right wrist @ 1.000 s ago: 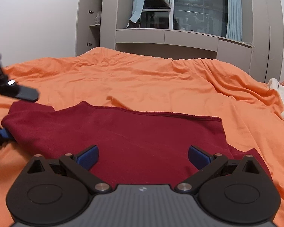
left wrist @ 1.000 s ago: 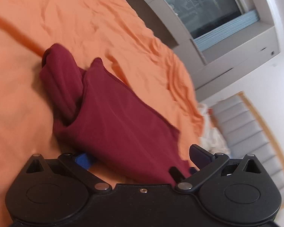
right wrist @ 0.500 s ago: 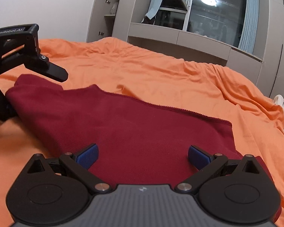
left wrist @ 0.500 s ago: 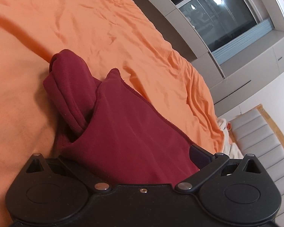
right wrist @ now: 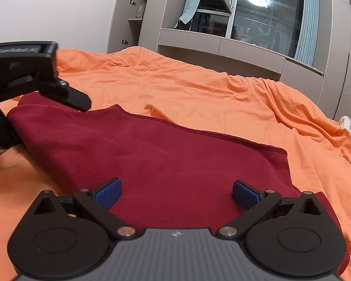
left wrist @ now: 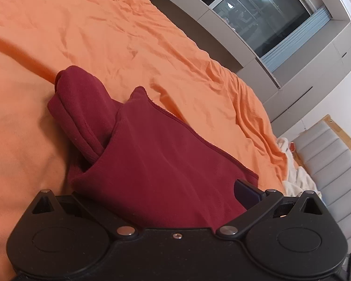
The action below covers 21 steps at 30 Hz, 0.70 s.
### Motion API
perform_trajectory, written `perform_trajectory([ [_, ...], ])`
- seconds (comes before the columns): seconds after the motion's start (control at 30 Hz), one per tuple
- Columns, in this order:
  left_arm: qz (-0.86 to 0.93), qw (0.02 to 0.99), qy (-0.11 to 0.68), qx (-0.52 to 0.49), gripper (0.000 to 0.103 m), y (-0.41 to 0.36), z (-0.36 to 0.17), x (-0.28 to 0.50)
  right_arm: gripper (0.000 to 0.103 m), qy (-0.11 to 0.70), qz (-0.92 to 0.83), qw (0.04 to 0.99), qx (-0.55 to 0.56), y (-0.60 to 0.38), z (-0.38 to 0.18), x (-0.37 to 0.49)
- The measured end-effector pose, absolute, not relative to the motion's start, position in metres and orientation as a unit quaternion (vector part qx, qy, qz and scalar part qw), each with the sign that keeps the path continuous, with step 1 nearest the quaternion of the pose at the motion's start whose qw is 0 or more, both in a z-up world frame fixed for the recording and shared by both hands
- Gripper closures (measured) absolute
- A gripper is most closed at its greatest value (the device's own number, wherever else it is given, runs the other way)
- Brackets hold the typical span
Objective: Fold small clothes
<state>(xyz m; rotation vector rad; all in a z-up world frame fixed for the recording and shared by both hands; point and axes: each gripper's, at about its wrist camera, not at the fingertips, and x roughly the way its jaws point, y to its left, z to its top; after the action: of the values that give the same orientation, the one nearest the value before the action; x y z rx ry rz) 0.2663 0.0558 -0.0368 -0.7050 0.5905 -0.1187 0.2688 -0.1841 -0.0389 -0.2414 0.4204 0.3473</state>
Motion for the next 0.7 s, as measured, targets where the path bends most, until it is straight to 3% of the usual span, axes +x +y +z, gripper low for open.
perform_trajectory([
  [0.3,0.01,0.905,0.272,-0.326,0.005,0.049,-0.032,0.278,0.0,0.209,0.172,0.956,-0.112,-0.186,-0.037,0.269],
  [0.47,0.051,0.911,0.258,-0.319,0.032,0.052,-0.034,0.277,0.0,0.225,0.179,0.954,-0.087,-0.199,-0.026,0.273],
  [0.53,0.058,0.908,0.249,-0.332,0.061,0.057,-0.035,0.276,0.0,0.233,0.177,0.954,-0.069,-0.209,-0.022,0.276],
  [0.6,0.064,0.9,0.246,-0.354,0.074,0.065,-0.038,0.276,0.0,0.238,0.167,0.955,-0.051,-0.221,-0.016,0.28],
  [0.7,0.053,0.895,0.235,-0.377,0.083,0.069,-0.036,0.279,0.0,0.236,0.145,0.96,-0.026,-0.245,-0.005,0.283],
])
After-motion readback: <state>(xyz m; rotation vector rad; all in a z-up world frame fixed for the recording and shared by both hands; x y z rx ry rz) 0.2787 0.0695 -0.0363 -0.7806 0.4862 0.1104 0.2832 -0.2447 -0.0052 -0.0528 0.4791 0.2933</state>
